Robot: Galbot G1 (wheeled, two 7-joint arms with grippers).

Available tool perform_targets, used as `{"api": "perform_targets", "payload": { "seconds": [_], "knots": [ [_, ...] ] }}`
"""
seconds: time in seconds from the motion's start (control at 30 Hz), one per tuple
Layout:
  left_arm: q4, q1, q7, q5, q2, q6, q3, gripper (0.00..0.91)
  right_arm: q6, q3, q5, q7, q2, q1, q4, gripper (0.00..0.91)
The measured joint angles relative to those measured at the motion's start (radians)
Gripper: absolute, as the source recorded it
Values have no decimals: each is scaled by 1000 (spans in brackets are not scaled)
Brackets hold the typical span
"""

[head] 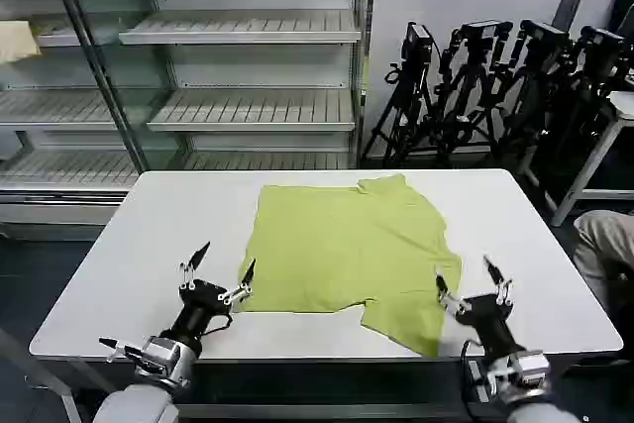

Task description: Fold and organize the clothes.

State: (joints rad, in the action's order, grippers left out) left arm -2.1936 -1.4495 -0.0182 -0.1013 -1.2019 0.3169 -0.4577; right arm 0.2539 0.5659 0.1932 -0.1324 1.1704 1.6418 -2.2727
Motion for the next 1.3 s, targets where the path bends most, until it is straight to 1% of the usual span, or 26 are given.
{"api": "perform_targets", "payload": {
  "seconds": [0.2, 0.47, 0.77, 1.2, 1.23, 1.27, 1.3],
  "knots": [
    [-13, -11, 54, -72, 37, 110, 37, 907, 50, -29, 25, -55, 3, 88, -28, 907],
    [16, -13, 129, -188, 72, 188, 46, 907, 89, -56, 46, -83, 4, 117, -24, 907],
    [57, 26, 190, -279, 81, 228, 31, 907, 116, -91, 46, -95, 4, 113, -35, 907],
    [87, 35, 211, -313, 80, 249, 36, 907, 170, -129, 40, -107, 4, 72, 2, 907],
    [90, 35, 211, -314, 81, 249, 36, 907, 175, -131, 39, -109, 4, 67, 5, 826],
    [92, 35, 210, -315, 81, 249, 37, 161, 179, -133, 39, -109, 3, 64, 9, 252],
    [95, 36, 209, -315, 81, 249, 37, 0, 182, -134, 39, -108, 3, 62, 12, 101]
  ]
}}
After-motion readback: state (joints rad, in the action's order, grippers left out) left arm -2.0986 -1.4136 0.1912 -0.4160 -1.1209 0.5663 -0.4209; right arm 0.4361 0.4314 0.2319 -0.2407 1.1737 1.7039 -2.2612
